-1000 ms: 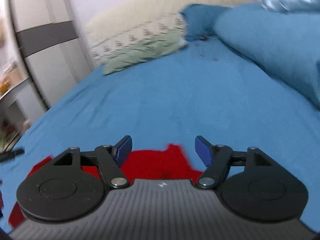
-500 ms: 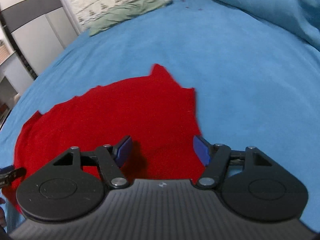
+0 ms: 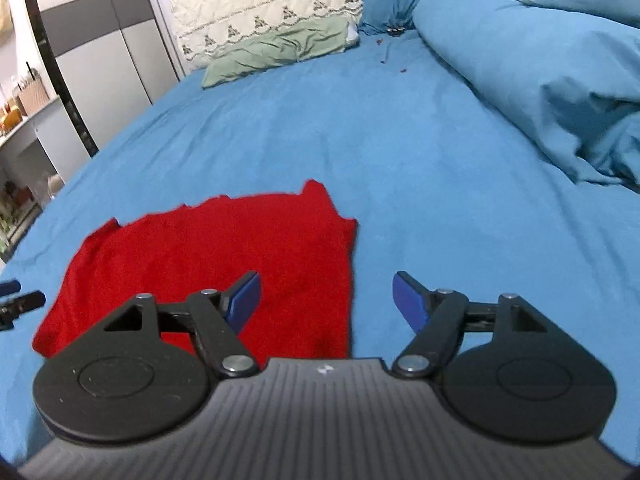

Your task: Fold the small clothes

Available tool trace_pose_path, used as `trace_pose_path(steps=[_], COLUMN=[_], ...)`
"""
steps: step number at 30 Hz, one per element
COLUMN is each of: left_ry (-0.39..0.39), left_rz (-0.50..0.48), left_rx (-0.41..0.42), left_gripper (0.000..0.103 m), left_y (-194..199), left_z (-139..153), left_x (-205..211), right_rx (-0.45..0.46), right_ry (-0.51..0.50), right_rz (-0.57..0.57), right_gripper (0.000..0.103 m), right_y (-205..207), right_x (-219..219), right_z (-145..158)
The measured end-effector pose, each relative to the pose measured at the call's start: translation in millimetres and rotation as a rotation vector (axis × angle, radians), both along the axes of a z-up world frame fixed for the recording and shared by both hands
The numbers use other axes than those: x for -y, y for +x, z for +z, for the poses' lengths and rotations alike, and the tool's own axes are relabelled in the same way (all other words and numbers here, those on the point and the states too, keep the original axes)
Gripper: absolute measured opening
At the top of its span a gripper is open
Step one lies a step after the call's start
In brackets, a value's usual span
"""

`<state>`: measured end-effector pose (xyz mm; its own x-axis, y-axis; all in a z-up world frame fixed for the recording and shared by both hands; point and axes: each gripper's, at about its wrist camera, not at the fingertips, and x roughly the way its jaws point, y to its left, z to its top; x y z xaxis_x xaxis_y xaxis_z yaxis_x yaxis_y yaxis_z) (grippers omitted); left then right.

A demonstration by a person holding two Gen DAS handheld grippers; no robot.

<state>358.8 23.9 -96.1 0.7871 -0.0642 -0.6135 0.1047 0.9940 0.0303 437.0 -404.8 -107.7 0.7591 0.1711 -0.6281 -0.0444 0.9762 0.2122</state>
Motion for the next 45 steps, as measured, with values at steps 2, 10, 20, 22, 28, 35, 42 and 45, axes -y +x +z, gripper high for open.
trace_pose_path(steps=[2,10,20,22,28,35,42,45], left_ry=[-0.007,0.037,0.1,0.098,0.034,-0.05,-0.05,-0.095], left_rz=[-0.02,-0.069,-0.061,-0.054,-0.014,-0.033,0.036,0.057], left_rx=[-0.007,-0.033,-0.093,-0.116,-0.197,-0.17,-0.043,-0.081], left_gripper=[0.103,0.103,0.103,0.103,0.103,0.097,0.101,0.101], left_y=[0,11,32,37,53,45,-18,-38], left_z=[-3,-31,-65,-71,-86,-51,-18,-33], left_x=[17,68,73,72,67,24,-79,-107], right_rx=[-0.022,-0.092,-0.075,-0.085,-0.154,-0.004,0.003,-0.144], right_ry=[0.001,0.009,-0.141,-0.115,0.127,0.282,0.241,0.127], right_rz=[-0.011,-0.033,0.07,0.071,-0.045,0.101,0.554,0.67], right_gripper=[0.088,0.085,0.043,0.029,0.022,0.022,0.022,0.022], right_y=[-5,-11,-8,-7,4,24,52,62], right_x=[3,-14,-57,-58,-34,-88,-268,-347], right_z=[-9,-64,-88,-86,-65,28,49,-1])
